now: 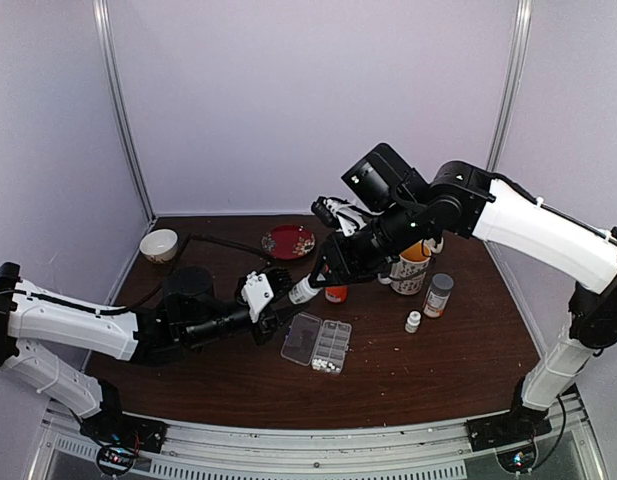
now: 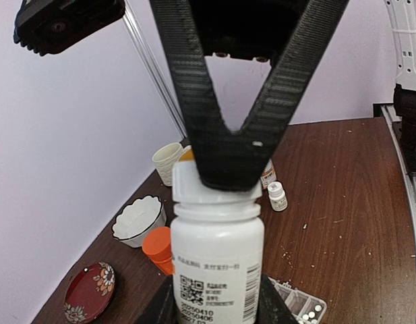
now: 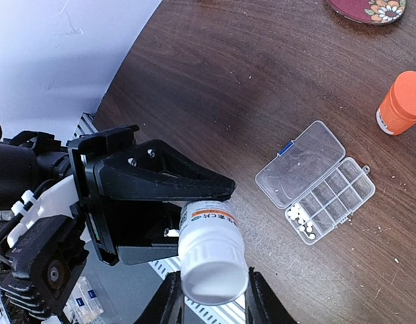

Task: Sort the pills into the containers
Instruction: Screw the lid of the pill bottle onto the pill bottle.

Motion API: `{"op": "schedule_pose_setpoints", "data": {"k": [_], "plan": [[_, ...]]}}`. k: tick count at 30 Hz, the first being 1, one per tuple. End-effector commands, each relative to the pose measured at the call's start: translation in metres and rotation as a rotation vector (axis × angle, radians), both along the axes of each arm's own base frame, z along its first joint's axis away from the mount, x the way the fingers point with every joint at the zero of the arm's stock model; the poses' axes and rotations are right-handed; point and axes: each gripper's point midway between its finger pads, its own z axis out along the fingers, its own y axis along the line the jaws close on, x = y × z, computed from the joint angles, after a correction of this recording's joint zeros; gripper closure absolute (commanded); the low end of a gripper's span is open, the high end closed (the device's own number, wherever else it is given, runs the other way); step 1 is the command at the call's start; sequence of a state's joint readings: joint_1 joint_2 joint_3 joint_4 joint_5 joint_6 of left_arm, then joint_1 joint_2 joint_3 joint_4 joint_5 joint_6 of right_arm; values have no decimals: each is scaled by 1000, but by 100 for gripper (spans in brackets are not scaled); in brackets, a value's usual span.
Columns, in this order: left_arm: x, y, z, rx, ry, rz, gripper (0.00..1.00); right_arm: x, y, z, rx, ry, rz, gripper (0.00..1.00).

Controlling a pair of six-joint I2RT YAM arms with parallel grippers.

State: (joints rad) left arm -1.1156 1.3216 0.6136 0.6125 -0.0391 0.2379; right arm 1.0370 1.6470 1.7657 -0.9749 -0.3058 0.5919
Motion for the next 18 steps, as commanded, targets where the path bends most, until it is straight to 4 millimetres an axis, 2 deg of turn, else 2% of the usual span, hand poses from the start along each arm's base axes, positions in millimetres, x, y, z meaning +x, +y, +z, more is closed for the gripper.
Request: {"op": "schedule_pose_setpoints", "data": {"k": [1, 4, 6, 9, 14, 18], "plan": [[-8, -10, 67, -189, -100, -46, 85, -2, 16, 13, 90, 23, -9, 72], [-7, -10, 65, -191, -95, -41, 85, -2, 15, 15, 86, 19, -10, 62], [-9, -9, 65, -213, -86, -46, 85, 3, 9, 22, 86, -10, -25, 45], [-11, -8, 64, -227, -65, -56, 85, 12, -4, 40, 105, -71, -35, 30], [-20, -11, 60, -243, -21, -108, 85, 15, -28, 65, 119, -152, 28, 16], [-22, -12, 58, -245, -5, -123, 85, 6, -39, 77, 118, -217, 128, 9]]}}
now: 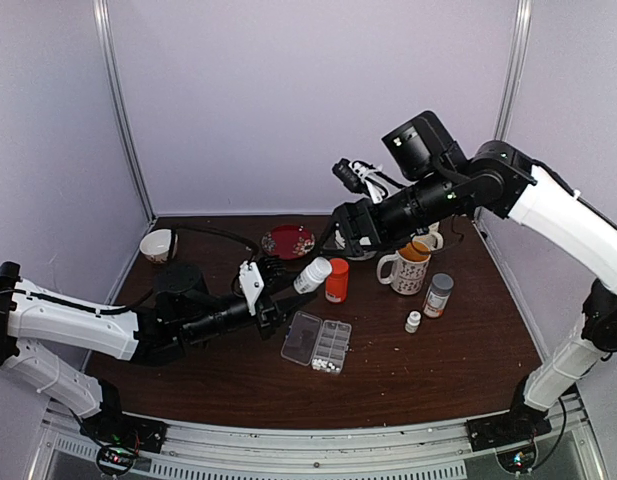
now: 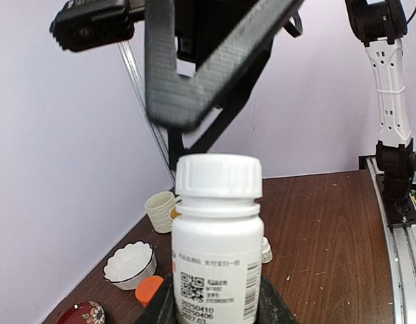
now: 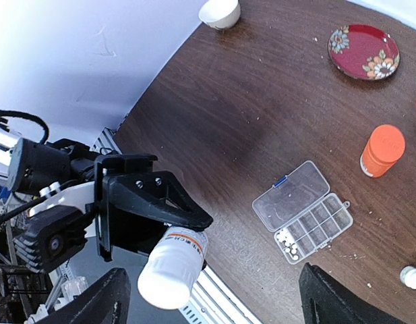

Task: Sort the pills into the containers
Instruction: Screw the lid of the pill bottle onto the pill bottle.

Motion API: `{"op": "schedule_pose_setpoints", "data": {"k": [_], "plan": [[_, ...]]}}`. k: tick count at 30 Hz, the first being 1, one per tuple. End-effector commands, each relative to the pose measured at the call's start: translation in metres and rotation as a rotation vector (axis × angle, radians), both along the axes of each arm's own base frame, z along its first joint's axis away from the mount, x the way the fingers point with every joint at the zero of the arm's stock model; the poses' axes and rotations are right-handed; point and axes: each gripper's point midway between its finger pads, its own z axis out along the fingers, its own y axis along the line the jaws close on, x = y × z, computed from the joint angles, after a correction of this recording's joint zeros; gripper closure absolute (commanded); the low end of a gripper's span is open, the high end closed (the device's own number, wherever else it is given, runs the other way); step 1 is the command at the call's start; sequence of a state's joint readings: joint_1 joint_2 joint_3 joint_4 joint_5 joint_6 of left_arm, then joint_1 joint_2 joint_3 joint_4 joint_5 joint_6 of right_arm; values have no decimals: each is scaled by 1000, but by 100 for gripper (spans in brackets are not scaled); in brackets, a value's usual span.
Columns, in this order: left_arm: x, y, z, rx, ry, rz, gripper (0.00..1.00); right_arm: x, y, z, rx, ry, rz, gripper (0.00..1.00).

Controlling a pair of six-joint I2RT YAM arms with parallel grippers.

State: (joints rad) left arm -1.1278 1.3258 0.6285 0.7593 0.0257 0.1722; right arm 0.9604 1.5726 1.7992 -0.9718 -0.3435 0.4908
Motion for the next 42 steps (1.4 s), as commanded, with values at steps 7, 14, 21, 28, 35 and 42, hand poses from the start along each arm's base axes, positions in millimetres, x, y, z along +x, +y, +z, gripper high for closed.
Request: {"op": "schedule_pose_setpoints", "data": {"k": [7, 14, 21, 28, 35, 42], "plan": [[-17, -3, 18, -85, 19, -98, 85, 6, -38, 69, 26, -407, 81, 0], [-29, -5, 20, -91, 42, -168, 85, -21, -53, 91, 225, -598, 183, 1], [-37, -7, 16, -75, 72, -216, 85, -35, -38, 55, -15, -621, 446, 10], [-36, -7, 14, -52, 73, -210, 85, -65, -23, 34, -46, -664, 665, 5], [-40, -10, 12, -40, 76, -241, 85, -75, -8, 16, -145, -667, 819, 24], [-42, -12, 12, -31, 81, -254, 85, -68, -2, 4, -241, -681, 848, 41]]}}
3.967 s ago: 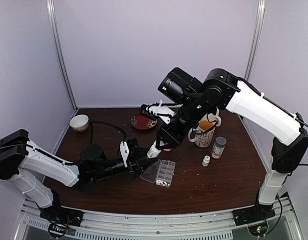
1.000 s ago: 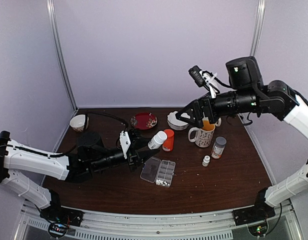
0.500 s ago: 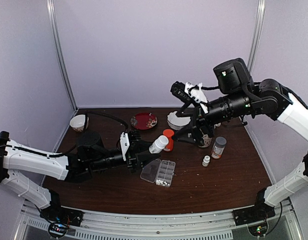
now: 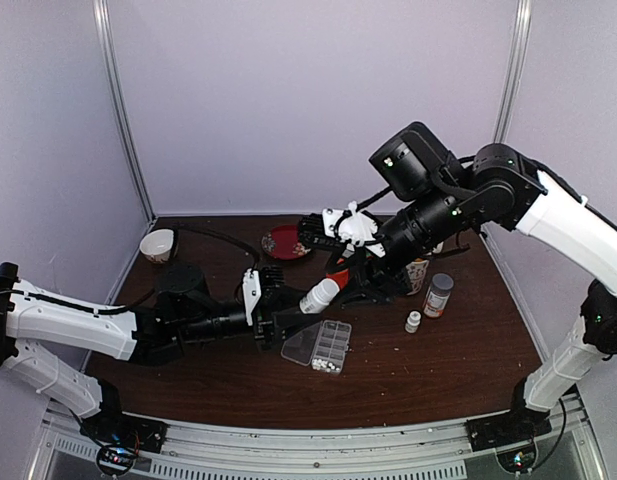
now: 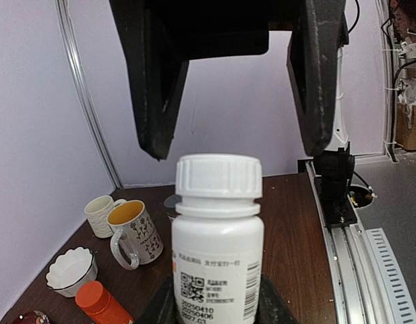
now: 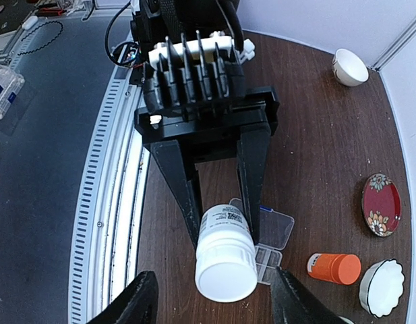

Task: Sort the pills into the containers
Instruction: Screw the lid of the pill bottle onto the pill bottle.

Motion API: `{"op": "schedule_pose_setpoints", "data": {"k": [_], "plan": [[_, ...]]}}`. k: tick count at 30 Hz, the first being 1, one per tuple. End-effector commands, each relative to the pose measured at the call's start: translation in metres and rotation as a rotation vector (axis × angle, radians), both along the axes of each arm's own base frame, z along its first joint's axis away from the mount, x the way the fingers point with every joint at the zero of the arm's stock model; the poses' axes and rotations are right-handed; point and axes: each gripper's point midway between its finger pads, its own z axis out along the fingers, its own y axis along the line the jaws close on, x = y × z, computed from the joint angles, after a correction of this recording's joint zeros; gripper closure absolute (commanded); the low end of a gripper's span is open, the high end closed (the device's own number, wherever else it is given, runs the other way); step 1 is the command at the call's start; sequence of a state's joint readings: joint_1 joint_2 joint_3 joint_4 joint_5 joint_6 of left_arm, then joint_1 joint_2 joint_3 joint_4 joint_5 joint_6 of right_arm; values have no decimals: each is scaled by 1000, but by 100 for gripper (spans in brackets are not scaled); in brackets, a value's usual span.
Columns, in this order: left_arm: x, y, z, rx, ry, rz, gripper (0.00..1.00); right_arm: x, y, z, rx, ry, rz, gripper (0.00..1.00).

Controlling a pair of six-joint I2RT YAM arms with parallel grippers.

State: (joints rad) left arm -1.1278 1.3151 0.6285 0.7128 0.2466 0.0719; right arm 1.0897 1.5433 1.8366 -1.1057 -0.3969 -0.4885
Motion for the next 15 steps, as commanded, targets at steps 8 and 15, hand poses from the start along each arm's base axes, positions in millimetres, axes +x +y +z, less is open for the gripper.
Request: {"op": "schedule_pose_setpoints", "data": {"k": [8, 15], "plan": [[-6, -3, 19, -40, -18, -33, 85, 6, -3, -6, -73, -83, -4, 48], [-6, -3, 20, -40, -18, -35, 85, 9, -2, -10, -89, -103, -15, 50]]}}
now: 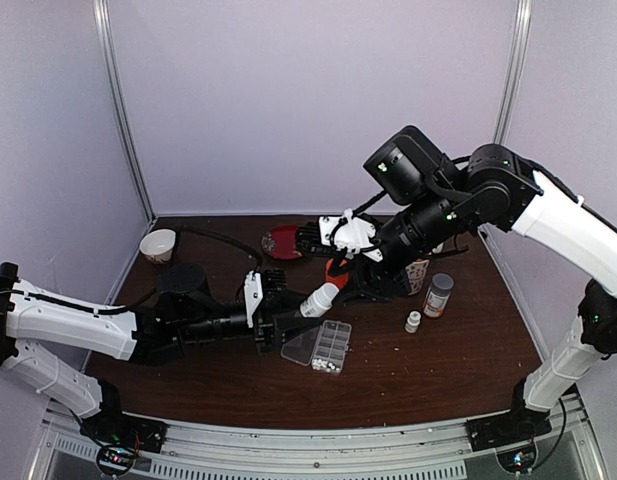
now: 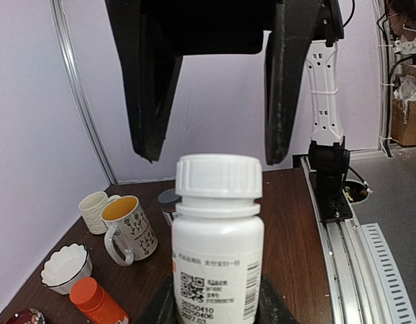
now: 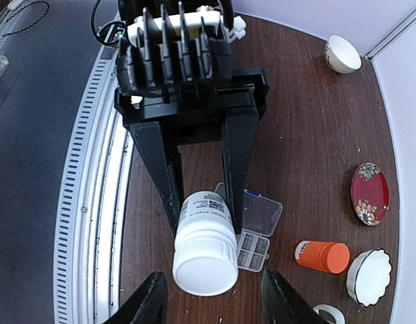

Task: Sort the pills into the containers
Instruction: Screw the lid of the pill bottle onto the pill bottle.

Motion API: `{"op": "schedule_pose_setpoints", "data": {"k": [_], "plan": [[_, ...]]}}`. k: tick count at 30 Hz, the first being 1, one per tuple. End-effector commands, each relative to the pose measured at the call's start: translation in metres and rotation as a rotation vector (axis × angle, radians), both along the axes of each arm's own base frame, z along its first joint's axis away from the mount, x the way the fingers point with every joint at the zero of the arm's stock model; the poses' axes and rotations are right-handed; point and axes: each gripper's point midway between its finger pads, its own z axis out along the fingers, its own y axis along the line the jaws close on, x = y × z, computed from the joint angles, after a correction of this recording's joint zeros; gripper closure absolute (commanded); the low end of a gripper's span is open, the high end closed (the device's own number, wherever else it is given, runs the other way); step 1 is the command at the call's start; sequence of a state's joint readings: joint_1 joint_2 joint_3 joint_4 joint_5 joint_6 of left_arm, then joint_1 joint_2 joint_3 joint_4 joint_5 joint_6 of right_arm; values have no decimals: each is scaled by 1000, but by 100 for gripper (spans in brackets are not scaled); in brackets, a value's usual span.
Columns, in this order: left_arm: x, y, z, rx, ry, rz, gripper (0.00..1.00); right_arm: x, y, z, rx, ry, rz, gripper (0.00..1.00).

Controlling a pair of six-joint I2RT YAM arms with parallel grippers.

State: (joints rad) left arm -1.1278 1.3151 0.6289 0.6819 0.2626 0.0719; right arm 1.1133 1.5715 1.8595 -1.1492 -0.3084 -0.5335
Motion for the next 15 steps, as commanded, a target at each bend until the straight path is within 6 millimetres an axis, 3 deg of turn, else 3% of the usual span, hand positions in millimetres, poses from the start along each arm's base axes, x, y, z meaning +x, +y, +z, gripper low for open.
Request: {"op": "schedule_pose_setpoints", "data": {"k": [1, 10, 15], "plan": [[-3, -2, 27, -69, -31, -18, 85, 3, 1, 1, -15, -35, -9, 50], [-3, -2, 26, -68, -29, -19, 85, 1, 6, -5, -28, -35, -1, 53], [-3, -2, 27, -69, -28, -19, 85, 1, 7, -5, -25, -32, -5, 68]]}}
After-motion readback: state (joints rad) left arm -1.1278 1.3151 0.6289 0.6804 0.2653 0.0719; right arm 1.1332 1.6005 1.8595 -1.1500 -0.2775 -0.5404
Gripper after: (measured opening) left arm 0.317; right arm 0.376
